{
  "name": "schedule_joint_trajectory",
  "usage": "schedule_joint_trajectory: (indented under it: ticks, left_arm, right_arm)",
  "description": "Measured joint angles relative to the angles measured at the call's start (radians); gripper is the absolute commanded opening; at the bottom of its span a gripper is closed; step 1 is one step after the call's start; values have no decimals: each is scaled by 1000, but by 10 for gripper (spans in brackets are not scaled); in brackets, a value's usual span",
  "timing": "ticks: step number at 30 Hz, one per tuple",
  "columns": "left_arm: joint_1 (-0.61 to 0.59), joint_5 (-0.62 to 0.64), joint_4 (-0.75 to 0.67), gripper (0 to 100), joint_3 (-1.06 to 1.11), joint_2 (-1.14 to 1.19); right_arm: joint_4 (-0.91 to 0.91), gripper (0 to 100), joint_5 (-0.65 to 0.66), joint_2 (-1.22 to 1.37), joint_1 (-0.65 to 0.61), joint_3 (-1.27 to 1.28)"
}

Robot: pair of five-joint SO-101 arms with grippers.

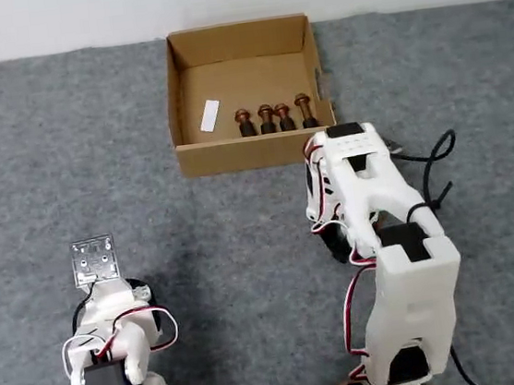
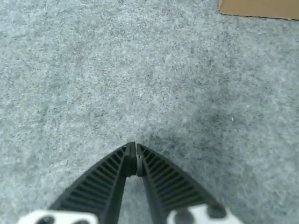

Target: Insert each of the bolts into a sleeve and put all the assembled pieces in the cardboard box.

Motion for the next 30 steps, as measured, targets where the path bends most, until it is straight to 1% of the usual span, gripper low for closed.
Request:
schedule_joint_trajectory:
  ticks: [1,2,3,5,9,14,18,20,23,26,30]
  left_arm:
    - [0,0,0,6,0,0]
    - [0,0,0,6,0,0]
    - [0,0,0,6,0,0]
    - [0,0,0,6,0,0]
    - [0,0,0,6,0,0]
    - [0,0,0,6,0,0]
    - [0,0,0,7,0,0]
    - [37,3,0,7,0,0]
    - [106,-2,0,7,0,0]
    - [129,-31,-41,6,-15,0]
    - [153,-43,-115,6,-123,0]
  right_arm:
    - [-3,18,0,6,0,-2]
    - [-9,2,0,9,0,-2]
    - [-17,25,0,9,0,-2]
    - [-23,9,0,9,6,2]
    - [-23,8,18,-2,8,2]
    - [46,8,77,-69,6,-66]
    - [176,8,137,-212,8,-126]
    - [233,8,161,-299,18,-129]
    - [239,8,181,-454,52,-106]
    - [239,8,201,-634,91,-31]
    - [239,8,242,-887,157,80]
